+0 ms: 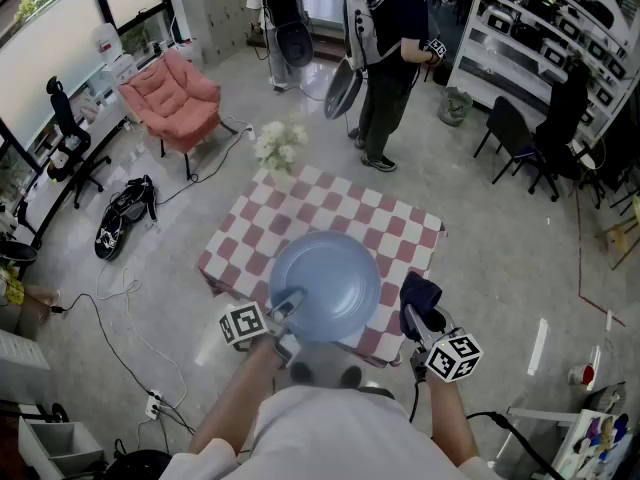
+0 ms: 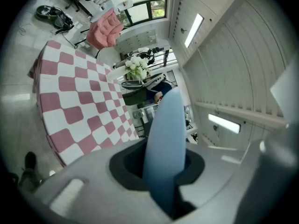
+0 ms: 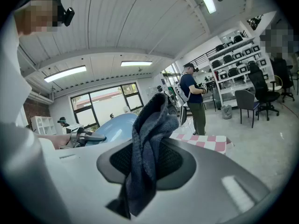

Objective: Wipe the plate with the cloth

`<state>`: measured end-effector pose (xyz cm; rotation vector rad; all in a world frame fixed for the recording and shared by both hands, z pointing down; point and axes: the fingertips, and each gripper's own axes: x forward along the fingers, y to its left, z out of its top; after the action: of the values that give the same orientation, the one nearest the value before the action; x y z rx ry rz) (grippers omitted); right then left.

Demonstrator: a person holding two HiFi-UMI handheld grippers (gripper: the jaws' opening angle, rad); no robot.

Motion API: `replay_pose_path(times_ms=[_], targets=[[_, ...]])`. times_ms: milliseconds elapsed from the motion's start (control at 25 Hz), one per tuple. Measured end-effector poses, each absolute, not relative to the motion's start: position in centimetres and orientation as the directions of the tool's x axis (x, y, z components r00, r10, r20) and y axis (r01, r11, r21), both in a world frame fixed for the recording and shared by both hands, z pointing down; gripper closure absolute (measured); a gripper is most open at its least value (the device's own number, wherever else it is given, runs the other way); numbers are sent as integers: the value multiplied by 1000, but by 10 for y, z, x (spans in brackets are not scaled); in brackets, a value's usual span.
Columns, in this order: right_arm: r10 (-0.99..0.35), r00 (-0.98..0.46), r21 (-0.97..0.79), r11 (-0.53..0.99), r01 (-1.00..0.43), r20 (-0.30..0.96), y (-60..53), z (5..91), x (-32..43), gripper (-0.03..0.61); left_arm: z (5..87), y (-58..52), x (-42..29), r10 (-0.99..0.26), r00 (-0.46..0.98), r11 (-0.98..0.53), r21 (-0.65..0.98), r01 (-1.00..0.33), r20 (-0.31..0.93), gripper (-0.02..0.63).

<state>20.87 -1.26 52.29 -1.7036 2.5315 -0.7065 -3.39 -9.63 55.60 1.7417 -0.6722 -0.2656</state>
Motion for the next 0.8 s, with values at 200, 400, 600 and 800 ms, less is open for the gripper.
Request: replay_pose_path(times_ms=[200, 400, 600, 800], targets=[[-880, -415, -374, 313, -873, 232, -17, 523, 206, 471, 556, -99, -33, -565, 808, -149, 943, -296, 165, 546], [-877, -421, -370, 321, -872, 230, -19, 523, 205, 471, 556, -98, -33, -566, 807, -147, 943, -297, 166, 546], [-871, -433, -363, 336, -869, 233, -19, 519, 202, 471, 554, -98, -35, -572, 803, -150, 942, -299, 164, 546], [-871, -438, -369, 340, -865, 223, -24, 514, 201, 469, 553, -102, -31, -582, 797, -157, 939, -305, 161, 545]])
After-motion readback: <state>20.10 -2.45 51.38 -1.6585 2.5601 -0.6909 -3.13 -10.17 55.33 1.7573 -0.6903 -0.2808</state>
